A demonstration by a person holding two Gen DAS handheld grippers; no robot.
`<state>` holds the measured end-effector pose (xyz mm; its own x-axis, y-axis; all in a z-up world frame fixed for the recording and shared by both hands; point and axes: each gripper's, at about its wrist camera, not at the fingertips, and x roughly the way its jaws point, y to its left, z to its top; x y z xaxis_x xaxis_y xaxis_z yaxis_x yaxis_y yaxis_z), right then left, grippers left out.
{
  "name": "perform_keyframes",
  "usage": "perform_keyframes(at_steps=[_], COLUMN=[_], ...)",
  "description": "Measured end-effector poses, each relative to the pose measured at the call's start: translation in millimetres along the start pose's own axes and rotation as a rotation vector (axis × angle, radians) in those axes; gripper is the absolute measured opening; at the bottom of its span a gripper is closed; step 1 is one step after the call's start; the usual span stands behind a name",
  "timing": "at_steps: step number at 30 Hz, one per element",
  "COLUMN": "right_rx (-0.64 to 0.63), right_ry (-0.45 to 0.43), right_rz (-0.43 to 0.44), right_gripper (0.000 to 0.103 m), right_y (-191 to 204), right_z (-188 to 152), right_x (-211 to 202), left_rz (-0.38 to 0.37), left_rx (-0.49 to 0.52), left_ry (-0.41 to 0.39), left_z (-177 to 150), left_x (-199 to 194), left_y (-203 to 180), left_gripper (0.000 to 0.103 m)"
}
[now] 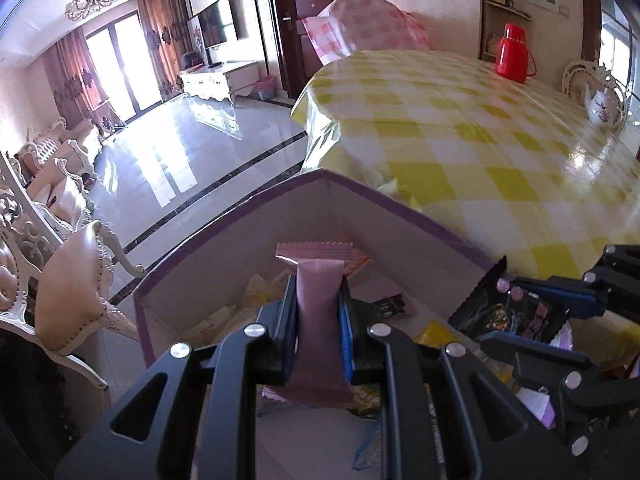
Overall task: Organize snacks
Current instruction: 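Carry the pink bar and dark chocolate packet to the purple box and open both tools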
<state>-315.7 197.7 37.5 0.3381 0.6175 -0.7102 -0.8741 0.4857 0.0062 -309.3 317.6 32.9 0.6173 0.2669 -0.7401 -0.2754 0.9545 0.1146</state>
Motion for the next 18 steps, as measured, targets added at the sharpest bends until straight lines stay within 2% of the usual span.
perform_keyframes(at_steps=[12, 18], right_rx=[-0.029, -0.014], right_ry=[0.011, 0.056], right_rz=[0.004, 0.009], right_gripper=[0.028, 0.028], right_y=[10, 8], right_z=[10, 11], right_x=[9, 26], left_rz=[0.026, 0.026], left_rx=[-0.029, -0.026], left_ry=[0.063, 0.105], left_z=[-6, -11], left_x=[21, 31], left_y=[23, 25], left_gripper=[0.018, 0.018])
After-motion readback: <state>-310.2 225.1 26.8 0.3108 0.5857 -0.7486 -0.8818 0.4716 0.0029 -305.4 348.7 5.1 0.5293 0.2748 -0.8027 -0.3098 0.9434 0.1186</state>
